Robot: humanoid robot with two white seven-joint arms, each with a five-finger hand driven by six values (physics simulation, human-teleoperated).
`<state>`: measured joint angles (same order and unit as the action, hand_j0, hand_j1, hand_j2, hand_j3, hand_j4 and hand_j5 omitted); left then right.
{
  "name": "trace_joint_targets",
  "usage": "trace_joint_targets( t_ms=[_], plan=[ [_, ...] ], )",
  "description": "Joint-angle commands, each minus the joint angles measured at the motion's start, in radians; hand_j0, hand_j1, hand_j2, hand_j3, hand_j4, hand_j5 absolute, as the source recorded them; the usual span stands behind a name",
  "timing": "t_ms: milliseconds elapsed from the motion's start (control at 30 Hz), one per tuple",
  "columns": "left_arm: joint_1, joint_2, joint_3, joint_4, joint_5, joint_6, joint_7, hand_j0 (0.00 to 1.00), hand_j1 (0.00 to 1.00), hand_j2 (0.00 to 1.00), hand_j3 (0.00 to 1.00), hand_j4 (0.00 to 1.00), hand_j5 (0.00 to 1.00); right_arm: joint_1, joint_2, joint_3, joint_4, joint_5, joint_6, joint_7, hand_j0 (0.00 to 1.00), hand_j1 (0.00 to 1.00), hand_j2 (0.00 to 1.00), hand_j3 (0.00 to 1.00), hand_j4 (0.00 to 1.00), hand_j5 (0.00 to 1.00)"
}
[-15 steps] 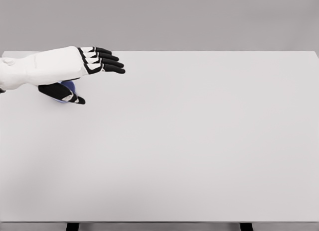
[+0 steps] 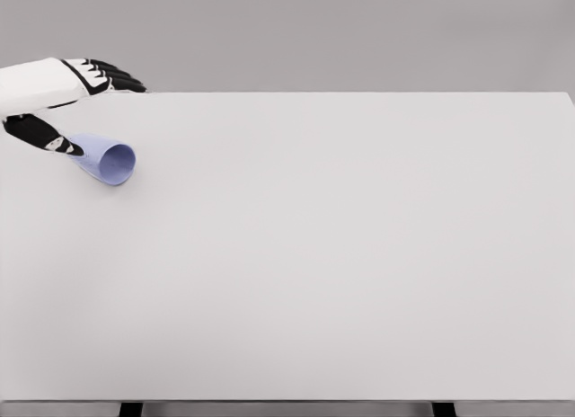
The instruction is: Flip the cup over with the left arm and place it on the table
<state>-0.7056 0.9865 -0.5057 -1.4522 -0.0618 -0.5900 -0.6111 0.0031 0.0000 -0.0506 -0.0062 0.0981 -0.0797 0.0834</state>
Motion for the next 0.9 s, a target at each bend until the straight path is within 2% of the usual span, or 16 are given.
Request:
trace_joint_targets(
  t_ms=[0, 33, 67, 100, 133, 167, 233, 533, 600, 667, 700, 767, 867],
  plan=[
    [-0.015, 0.032, -0.123, 0.168, -0.009, 0.031, 0.000, 1.00, 1.00, 1.00, 1.00, 1.00, 1.00, 0.000, 0.000, 0.000, 0.000, 0.000, 0.000, 0.001, 1.00, 1.00, 1.00, 1.00, 1.00, 1.00],
    [-0.061, 0.031, -0.206, 0.193, -0.007, 0.039, 0.000, 1.00, 1.00, 1.00, 1.00, 1.00, 1.00, 0.000, 0.000, 0.000, 0.000, 0.000, 0.000, 0.001, 1.00, 1.00, 1.00, 1.00, 1.00, 1.00],
    [-0.126, 0.061, -0.328, 0.200, -0.009, 0.019, 0.000, 1.00, 1.00, 1.00, 1.00, 1.00, 1.00, 0.000, 0.000, 0.000, 0.000, 0.000, 0.000, 0.001, 1.00, 1.00, 1.00, 1.00, 1.00, 1.00],
    [-0.170, 0.061, -0.408, 0.214, -0.009, 0.019, 0.000, 1.00, 1.00, 1.00, 1.00, 1.00, 1.00, 0.000, 0.000, 0.000, 0.000, 0.000, 0.000, -0.001, 1.00, 1.00, 1.00, 1.00, 1.00, 1.00],
    [-0.213, 0.009, -0.470, 0.239, -0.009, 0.028, 0.000, 1.00, 1.00, 1.00, 1.00, 1.00, 1.00, 0.000, 0.000, 0.000, 0.000, 0.000, 0.000, 0.001, 1.00, 1.00, 1.00, 1.00, 1.00, 1.00],
    [-0.224, -0.012, -0.481, 0.254, -0.006, 0.048, 0.000, 1.00, 1.00, 1.00, 1.00, 1.00, 1.00, 0.000, 0.000, 0.000, 0.000, 0.000, 0.000, 0.001, 1.00, 1.00, 1.00, 1.00, 1.00, 1.00],
    [-0.226, -0.049, -0.514, 0.270, 0.017, 0.258, 0.000, 1.00, 1.00, 1.00, 1.00, 1.00, 1.00, 0.000, 0.000, 0.000, 0.000, 0.000, 0.000, 0.001, 1.00, 1.00, 1.00, 1.00, 1.00, 1.00],
    [-0.242, -0.049, -0.510, 0.270, 0.014, 0.259, 0.000, 1.00, 1.00, 1.00, 1.00, 1.00, 1.00, 0.000, 0.000, 0.000, 0.000, 0.000, 0.000, -0.001, 1.00, 1.00, 1.00, 1.00, 1.00, 1.00],
    [-0.244, -0.052, -0.511, 0.271, 0.000, 0.259, 0.000, 1.00, 1.00, 1.00, 1.00, 1.00, 1.00, 0.000, 0.000, 0.000, 0.000, 0.000, 0.000, 0.001, 1.00, 1.00, 1.00, 1.00, 1.00, 1.00],
    [-0.244, -0.060, -0.510, 0.270, -0.055, 0.245, 0.000, 0.99, 0.99, 0.99, 0.99, 0.99, 0.99, 0.000, 0.000, 0.000, 0.000, 0.000, 0.000, 0.001, 1.00, 1.00, 1.00, 1.00, 1.00, 1.00],
    [-0.244, -0.063, -0.511, 0.270, -0.062, 0.239, 0.011, 0.98, 0.98, 0.98, 0.98, 0.98, 0.98, 0.000, 0.000, 0.000, 0.000, 0.000, 0.000, 0.001, 1.00, 1.00, 1.00, 1.00, 1.00, 1.00],
    [-0.244, -0.063, -0.510, 0.273, -0.093, 0.242, 0.091, 0.98, 0.98, 0.98, 0.98, 0.98, 0.98, 0.000, 0.000, 0.000, 0.000, 0.000, 0.000, 0.001, 1.00, 1.00, 1.00, 1.00, 1.00, 1.00],
    [-0.247, -0.066, -0.507, 0.305, -0.096, 0.245, 0.102, 0.98, 0.98, 0.98, 0.98, 0.98, 0.98, 0.000, 0.000, 0.000, 0.000, 0.000, 0.000, -0.001, 1.00, 1.00, 1.00, 1.00, 1.00, 1.00]
  ],
)
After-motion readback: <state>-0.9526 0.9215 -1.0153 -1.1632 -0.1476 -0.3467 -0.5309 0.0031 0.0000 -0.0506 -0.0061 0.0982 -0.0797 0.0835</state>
